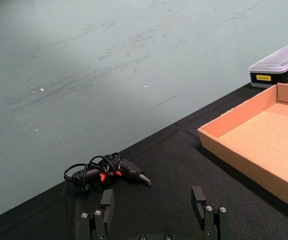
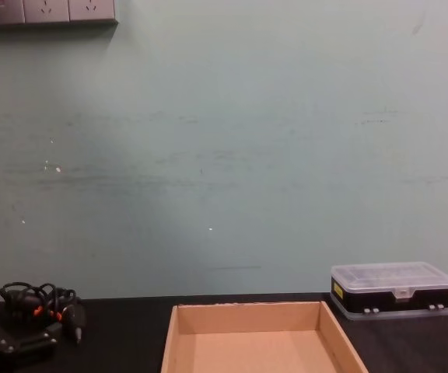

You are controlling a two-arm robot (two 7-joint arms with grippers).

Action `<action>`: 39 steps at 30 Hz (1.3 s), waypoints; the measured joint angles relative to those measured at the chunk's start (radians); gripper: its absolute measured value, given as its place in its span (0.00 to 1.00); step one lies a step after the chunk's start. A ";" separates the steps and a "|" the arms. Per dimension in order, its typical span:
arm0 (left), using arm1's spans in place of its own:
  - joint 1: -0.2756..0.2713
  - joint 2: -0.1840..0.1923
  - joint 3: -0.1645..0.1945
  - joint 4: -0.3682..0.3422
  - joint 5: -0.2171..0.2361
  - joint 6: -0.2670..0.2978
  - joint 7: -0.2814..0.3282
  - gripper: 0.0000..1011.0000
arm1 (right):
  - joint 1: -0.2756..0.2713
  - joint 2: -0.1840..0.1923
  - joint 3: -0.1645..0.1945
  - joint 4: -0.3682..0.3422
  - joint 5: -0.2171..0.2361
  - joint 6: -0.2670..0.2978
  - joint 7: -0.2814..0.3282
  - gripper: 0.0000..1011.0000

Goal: Use one hand to pick up the angle iron from the table and place it into the box.

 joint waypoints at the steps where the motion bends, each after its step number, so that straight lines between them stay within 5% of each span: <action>1: 0.000 0.000 0.000 0.000 0.000 0.000 0.000 1.00 | 0.000 0.000 0.000 0.000 0.000 0.000 0.000 0.99; 32: 0.000 0.000 0.000 0.000 0.000 0.000 0.000 1.00 | 0.000 0.000 0.000 0.000 0.000 0.000 0.000 0.99; 39: 0.000 0.000 0.000 0.000 0.000 0.000 0.000 1.00 | -0.029 -0.008 0.032 -0.038 0.030 0.022 0.020 0.99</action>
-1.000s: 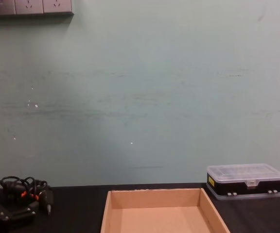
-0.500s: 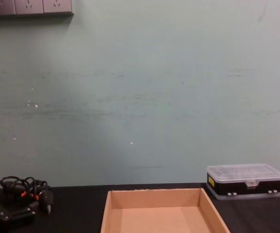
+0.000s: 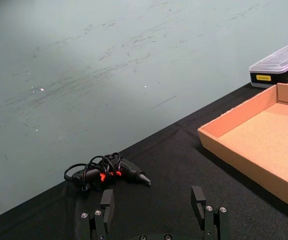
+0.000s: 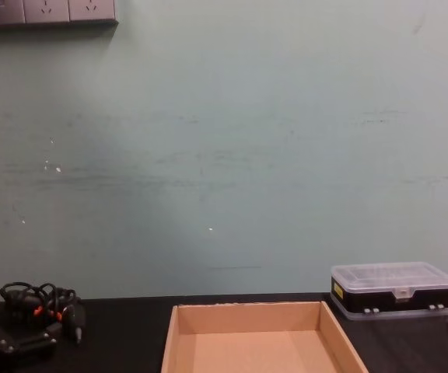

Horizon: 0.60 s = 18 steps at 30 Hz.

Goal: Use one hand to pick up the angle iron from the table and place it into the box.

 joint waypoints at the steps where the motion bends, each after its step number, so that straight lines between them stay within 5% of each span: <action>1: 0.000 0.000 0.000 0.000 0.000 0.000 0.000 1.00 | -0.004 0.000 0.004 -0.008 0.004 0.004 0.004 0.99; 11: 0.000 0.000 0.000 0.000 0.000 0.000 0.000 1.00 | -0.065 0.028 0.063 -0.175 0.077 0.080 0.066 0.99; 18: 0.000 0.000 0.000 0.000 0.000 0.000 0.000 1.00 | -0.121 0.079 0.116 -0.332 0.134 0.186 0.120 0.99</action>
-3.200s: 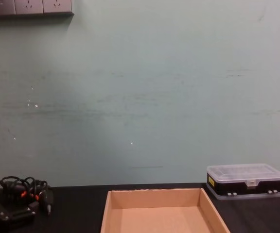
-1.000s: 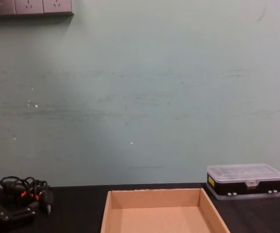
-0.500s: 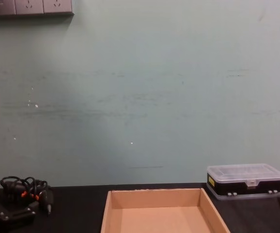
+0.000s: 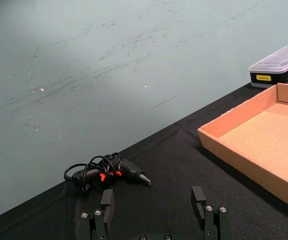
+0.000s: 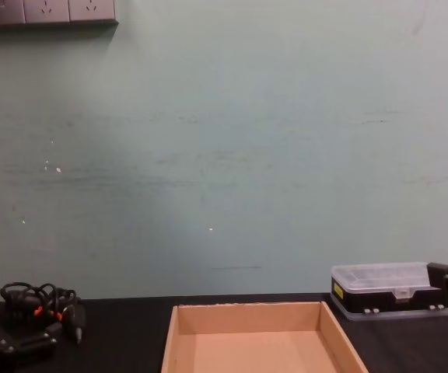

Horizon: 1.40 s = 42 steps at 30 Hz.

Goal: Use one hand to pick up the angle iron from the table and place it into the box.

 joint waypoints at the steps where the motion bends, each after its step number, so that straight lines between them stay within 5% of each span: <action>1: 0.000 0.000 0.000 0.000 0.000 0.000 0.000 1.00 | -0.007 0.006 0.006 -0.016 0.006 0.011 0.005 0.99; 15: 0.000 0.000 0.000 0.000 0.000 0.000 0.000 1.00 | -0.143 0.067 0.076 -0.196 0.112 0.148 0.109 0.99; 25: 0.000 0.000 0.000 0.000 0.000 0.000 0.000 1.00 | -0.175 0.062 0.020 -0.205 0.052 0.191 0.139 0.99; 42: 0.000 0.000 0.000 0.000 0.000 0.000 0.000 1.00 | -0.170 -0.018 -0.043 -0.143 -0.025 0.291 0.136 0.99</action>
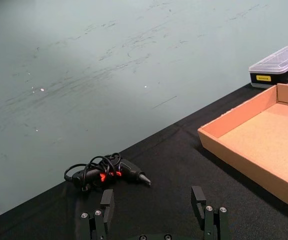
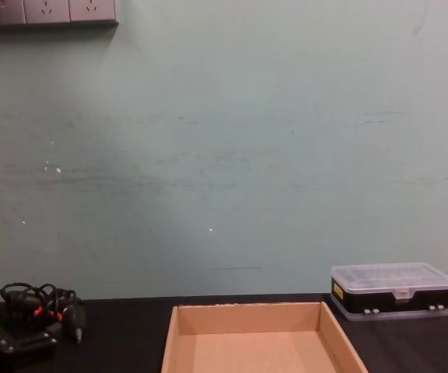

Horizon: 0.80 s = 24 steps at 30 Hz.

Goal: Use one hand to pick up the angle iron from the table and place it into the box.

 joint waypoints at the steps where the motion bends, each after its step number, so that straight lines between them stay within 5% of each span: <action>1: 0.000 0.000 0.000 0.000 0.000 0.000 0.000 1.00 | 0.000 -0.002 -0.002 0.001 -0.002 0.004 0.000 0.99; 24: 0.000 0.000 0.000 0.000 0.000 0.000 0.000 1.00 | 0.004 -0.089 0.023 0.038 -0.028 0.099 0.003 0.99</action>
